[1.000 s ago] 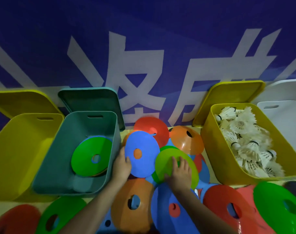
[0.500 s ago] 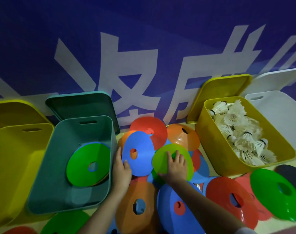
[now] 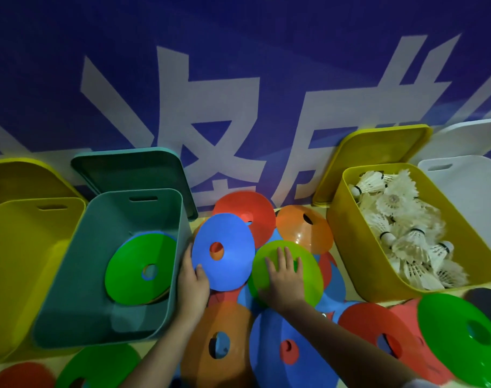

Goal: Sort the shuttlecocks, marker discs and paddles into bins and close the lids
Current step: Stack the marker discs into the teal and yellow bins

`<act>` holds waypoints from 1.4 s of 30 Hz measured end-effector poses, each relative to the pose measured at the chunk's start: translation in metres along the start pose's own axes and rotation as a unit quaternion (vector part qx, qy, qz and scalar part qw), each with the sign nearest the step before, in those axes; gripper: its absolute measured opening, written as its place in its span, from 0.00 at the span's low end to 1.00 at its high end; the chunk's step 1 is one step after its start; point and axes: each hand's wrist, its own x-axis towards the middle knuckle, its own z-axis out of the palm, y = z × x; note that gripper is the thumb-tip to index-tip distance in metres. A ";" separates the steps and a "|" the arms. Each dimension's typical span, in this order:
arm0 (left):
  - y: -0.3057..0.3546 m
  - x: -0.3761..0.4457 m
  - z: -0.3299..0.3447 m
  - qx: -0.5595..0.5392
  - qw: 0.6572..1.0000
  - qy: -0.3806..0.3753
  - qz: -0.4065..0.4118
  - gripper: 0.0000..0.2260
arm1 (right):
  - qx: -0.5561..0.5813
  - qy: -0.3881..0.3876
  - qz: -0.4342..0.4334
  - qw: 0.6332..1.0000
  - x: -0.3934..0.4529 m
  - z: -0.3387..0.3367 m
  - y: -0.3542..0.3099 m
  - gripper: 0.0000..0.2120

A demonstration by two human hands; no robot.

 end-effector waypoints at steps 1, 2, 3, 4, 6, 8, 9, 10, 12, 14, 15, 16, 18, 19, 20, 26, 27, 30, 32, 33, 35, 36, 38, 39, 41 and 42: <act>-0.002 0.000 0.002 0.002 1.000 0.001 -0.004 0.26 | -0.008 -0.018 0.000 1.000 -0.001 0.000 -0.001 0.45; -0.003 0.000 0.004 0.005 1.000 0.000 -0.010 0.26 | -0.024 -0.026 -0.002 0.999 -0.002 0.001 -0.005 0.46; -0.004 -0.001 0.005 0.006 1.000 0.000 -0.015 0.26 | -0.044 -0.034 -0.007 0.998 -0.002 0.005 -0.011 0.47; -0.004 -0.003 0.006 0.006 1.000 0.002 -0.019 0.26 | -0.051 -0.061 -0.001 0.997 -0.001 0.005 -0.016 0.48; -0.002 -0.007 0.007 0.006 1.000 0.011 -0.018 0.25 | -0.072 -0.085 0.011 0.994 0.004 -0.001 -0.022 0.51; 0.000 -0.010 0.005 0.006 1.000 0.016 -0.017 0.25 | -0.072 -0.089 0.003 0.993 0.008 -0.008 -0.022 0.51; 0.000 -0.011 0.004 0.002 1.000 0.020 -0.019 0.25 | -0.056 -0.089 -0.009 0.994 0.008 -0.013 -0.018 0.49; -0.002 -0.011 0.002 -0.001 0.999 0.025 -0.023 0.25 | -0.034 -0.081 -0.024 0.996 0.007 -0.017 -0.012 0.47; -0.003 -0.012 0.000 -0.007 0.999 0.031 -0.031 0.24 | 0.030 -0.042 -0.049 0.997 0.006 -0.026 0.003 0.42; -0.002 -0.014 0.000 -0.006 0.999 0.032 -0.032 0.23 | 0.088 0.017 -0.062 0.994 0.004 -0.042 0.020 0.41; 0.000 -0.015 0.001 -0.006 0.999 0.033 -0.030 0.24 | 0.107 0.052 -0.061 0.991 0.004 -0.050 0.030 0.40; 0.003 -0.015 0.002 -0.005 0.999 0.034 -0.025 0.24 | 0.118 0.087 -0.053 0.988 0.006 -0.056 0.040 0.38; 0.008 -0.014 0.005 -0.005 0.999 0.034 -0.012 0.27 | 0.115 0.141 -0.025 0.983 0.009 -0.070 0.058 0.31; 0.012 -0.013 0.006 -0.006 0.999 0.031 -0.011 0.28 | 0.101 0.151 -0.009 0.983 0.011 -0.076 0.067 0.28; 0.016 -0.011 0.008 -0.005 1.000 0.027 -0.012 0.29 | 0.086 0.152 0.005 0.985 0.011 -0.081 0.076 0.26; 0.058 -0.008 0.005 -0.014 0.999 0.011 0.033 0.29 | -0.012 0.073 0.048 0.996 -0.003 -0.106 0.131 0.17; 0.060 -0.006 0.001 -0.008 0.999 0.009 0.036 0.28 | -0.023 0.064 0.055 0.996 -0.005 -0.109 0.136 0.17; 0.059 -0.005 -0.010 -0.002 0.999 0.011 0.036 0.28 | -0.042 0.060 0.067 0.995 -0.004 -0.119 0.142 0.18; 0.064 -0.010 -0.017 -0.028 0.999 0.018 0.029 0.27 | -0.020 0.089 0.075 0.993 -0.002 -0.129 0.144 0.22; 0.067 -0.013 -0.022 -0.040 0.999 0.023 0.027 0.27 | 0.004 0.119 0.081 0.990 -0.001 -0.135 0.145 0.23; 0.073 -0.013 -0.033 -0.055 0.997 0.042 0.032 0.28 | 0.071 0.201 0.074 0.974 0.001 -0.150 0.144 0.21; 0.077 -0.012 -0.040 -0.060 0.996 0.052 0.035 0.28 | 0.116 0.247 0.057 0.960 0.001 -0.158 0.141 0.19; 0.087 -0.006 -0.054 -0.064 0.995 0.065 0.045 0.28 | 0.220 0.319 0.023 0.922 0.001 -0.174 0.129 0.17; 0.094 -0.004 -0.061 -0.065 0.994 0.069 0.052 0.28 | 0.266 0.342 0.016 0.901 0.002 -0.181 0.120 0.16; 0.103 0.003 -0.078 -0.057 0.993 0.081 0.069 0.28 | 0.345 0.361 0.012 0.866 0.005 -0.189 0.099 0.14; 0.105 0.008 -0.087 -0.056 0.992 0.088 0.073 0.28 | 0.379 0.361 0.009 0.852 0.006 -0.191 0.086 0.14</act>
